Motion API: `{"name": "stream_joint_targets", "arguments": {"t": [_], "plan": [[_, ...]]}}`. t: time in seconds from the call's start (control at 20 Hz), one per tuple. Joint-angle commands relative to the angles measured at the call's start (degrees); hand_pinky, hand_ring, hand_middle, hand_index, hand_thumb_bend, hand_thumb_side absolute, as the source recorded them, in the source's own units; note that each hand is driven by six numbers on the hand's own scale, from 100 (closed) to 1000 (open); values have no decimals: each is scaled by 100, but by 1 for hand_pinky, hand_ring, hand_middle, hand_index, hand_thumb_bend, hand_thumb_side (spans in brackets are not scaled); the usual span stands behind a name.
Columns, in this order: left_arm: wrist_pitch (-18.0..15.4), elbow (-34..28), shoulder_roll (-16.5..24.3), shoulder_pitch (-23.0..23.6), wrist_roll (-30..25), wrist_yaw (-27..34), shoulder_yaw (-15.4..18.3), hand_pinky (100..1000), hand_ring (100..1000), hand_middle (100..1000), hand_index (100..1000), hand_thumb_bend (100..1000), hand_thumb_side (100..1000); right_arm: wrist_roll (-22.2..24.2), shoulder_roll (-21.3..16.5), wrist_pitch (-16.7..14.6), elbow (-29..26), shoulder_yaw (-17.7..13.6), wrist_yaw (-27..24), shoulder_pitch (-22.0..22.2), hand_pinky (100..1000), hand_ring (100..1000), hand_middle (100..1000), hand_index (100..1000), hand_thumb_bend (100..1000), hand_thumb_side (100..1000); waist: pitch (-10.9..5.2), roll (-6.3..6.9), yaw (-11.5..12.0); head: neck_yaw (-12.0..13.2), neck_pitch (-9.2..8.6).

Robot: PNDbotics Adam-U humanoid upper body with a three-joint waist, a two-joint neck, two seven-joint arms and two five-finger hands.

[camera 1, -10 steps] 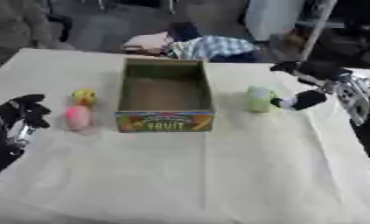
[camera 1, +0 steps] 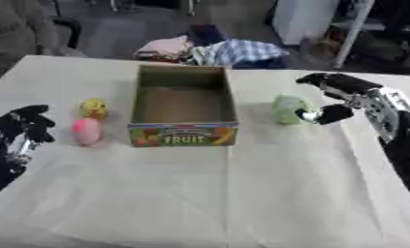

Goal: Pick up objects on the table and place them in the box.

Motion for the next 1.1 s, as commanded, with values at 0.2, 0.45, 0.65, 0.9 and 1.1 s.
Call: {"name": "stream_joint_targets", "arguments": {"t": [0.2,0.45,0.65,0.9,1.1], "plan": [[-8,-64,26,-73,-30,31,6,1000,557,620,850,225,760,-156,63,342,228,-210,227,-186,784,903,917,1000,232,692,-32,50,57,-38,29],[-13,-68,9,-79,-39,38,2,1000,557,620,850,224,762,-317,144,570,448,-292,380,-170,781,898,913,1000,208,720,-16,74,102,-49,29],[-13,-67,-2,-79,-43,38,-2,1000,557,620,850,222,764,-401,162,639,526,-309,475,-149,779,896,913,1000,208,723,-6,86,114,-55,29],[-14,-68,-6,-73,-41,39,-3,1000,557,620,850,221,766,-499,162,743,589,-323,579,-113,772,885,900,1000,209,732,-8,96,120,-65,29],[-14,-65,-9,-72,-44,39,-6,1000,556,620,850,219,769,-654,155,940,596,-316,769,-83,748,846,837,1000,258,648,-9,93,124,-68,29]]}}
